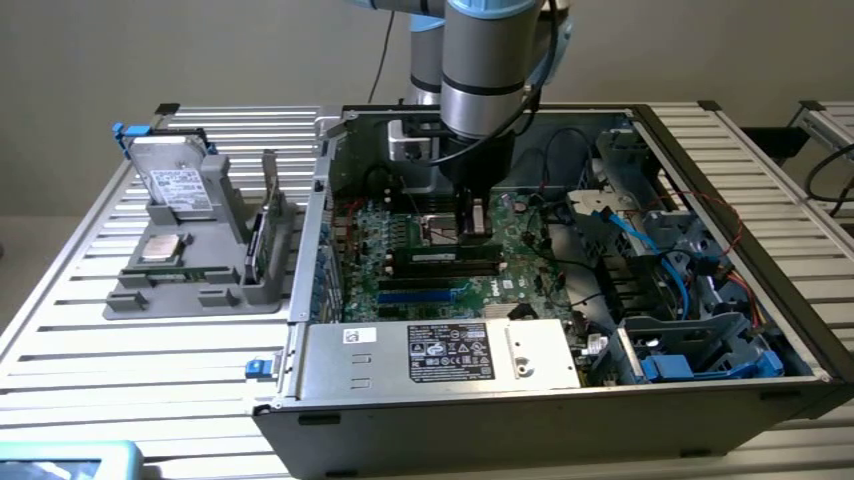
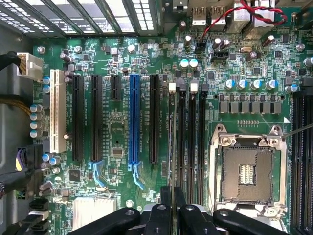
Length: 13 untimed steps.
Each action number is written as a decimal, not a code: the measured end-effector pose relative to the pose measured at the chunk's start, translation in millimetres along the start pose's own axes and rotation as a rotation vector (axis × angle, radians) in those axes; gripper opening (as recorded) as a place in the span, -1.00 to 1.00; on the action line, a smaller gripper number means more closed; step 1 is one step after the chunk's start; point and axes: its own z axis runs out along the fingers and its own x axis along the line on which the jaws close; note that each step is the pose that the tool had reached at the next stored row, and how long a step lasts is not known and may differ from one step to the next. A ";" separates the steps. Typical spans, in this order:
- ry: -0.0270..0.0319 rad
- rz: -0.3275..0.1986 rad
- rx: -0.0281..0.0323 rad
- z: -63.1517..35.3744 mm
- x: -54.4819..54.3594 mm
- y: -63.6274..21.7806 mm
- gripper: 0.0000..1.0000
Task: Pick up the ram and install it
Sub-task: 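Insert the ram into the slot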
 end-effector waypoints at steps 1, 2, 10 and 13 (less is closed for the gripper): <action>0.0000 0.000 0.0000 0.1 0.0 0.0 -0.73; 0.0001 0.000 -0.0001 0.2 0.0 0.0 -0.73; -0.0052 -0.001 -0.0089 1.0 0.0 0.0 -0.73; -0.0075 -0.001 -0.0140 1.1 0.0 -1.3 -0.73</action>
